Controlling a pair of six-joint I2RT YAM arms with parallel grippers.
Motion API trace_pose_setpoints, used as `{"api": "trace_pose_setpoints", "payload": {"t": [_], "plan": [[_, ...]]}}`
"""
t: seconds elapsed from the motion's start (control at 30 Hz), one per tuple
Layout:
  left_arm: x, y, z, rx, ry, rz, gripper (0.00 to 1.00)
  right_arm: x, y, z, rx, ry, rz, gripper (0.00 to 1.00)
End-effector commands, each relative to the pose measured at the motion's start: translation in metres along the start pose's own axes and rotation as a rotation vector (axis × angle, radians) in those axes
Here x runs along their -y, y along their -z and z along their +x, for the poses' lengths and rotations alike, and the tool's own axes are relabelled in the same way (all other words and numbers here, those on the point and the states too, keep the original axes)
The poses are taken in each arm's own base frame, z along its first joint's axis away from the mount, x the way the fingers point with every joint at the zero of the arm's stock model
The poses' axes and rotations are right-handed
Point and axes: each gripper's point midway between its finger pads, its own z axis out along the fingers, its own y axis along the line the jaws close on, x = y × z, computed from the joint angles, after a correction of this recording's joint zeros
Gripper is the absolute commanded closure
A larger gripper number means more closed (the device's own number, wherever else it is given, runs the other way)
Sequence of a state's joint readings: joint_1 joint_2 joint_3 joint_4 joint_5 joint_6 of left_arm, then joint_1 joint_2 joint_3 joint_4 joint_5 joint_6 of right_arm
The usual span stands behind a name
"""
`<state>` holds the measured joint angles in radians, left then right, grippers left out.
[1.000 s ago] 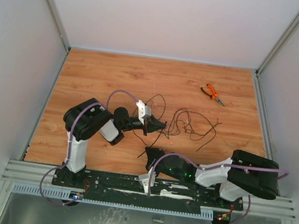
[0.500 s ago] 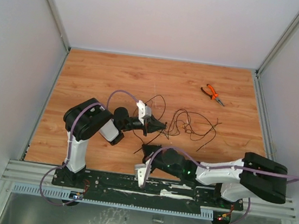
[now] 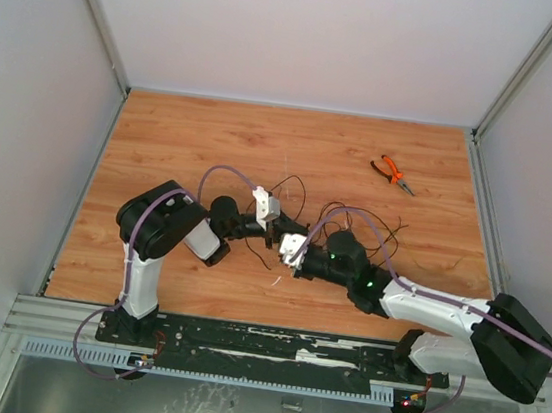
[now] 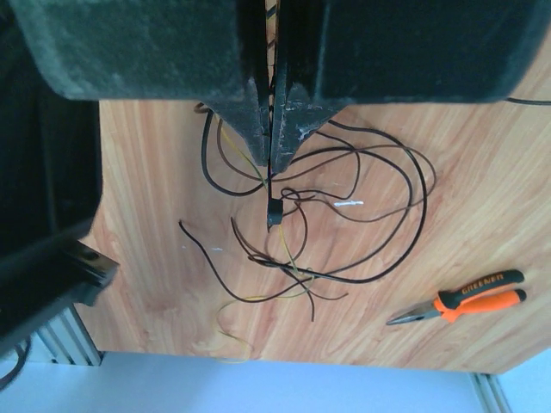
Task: Zip-tie the wires
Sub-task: Tie the cable at the center of the board.
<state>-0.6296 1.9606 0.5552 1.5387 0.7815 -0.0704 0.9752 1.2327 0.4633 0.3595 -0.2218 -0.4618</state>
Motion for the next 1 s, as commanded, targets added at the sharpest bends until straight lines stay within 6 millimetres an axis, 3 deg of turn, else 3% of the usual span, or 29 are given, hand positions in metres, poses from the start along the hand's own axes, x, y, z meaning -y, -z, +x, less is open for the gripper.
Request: {"api": "trace_pose_setpoints", "payload": {"t": [0.0, 0.2, 0.6, 0.97], "plan": [[-0.005, -0.006, -0.036, 0.086, -0.162, 0.02, 1.0, -0.005, 0.011, -0.013, 0.065, -0.243, -0.102, 1.0], [-0.009, -0.006, -0.04, 0.074, -0.248, 0.014, 1.0, 0.006, 0.026, -0.006, 0.09, -0.372, -0.123, 1.0], [-0.012, -0.003, -0.045, 0.086, -0.335, 0.002, 1.0, 0.006, 0.046, 0.021, 0.097, -0.585, -0.132, 1.0], [-0.012, -0.003, -0.05, 0.088, -0.42, 0.004, 1.0, 0.02, 0.068, 0.025, 0.121, -0.699, -0.168, 1.0]]}}
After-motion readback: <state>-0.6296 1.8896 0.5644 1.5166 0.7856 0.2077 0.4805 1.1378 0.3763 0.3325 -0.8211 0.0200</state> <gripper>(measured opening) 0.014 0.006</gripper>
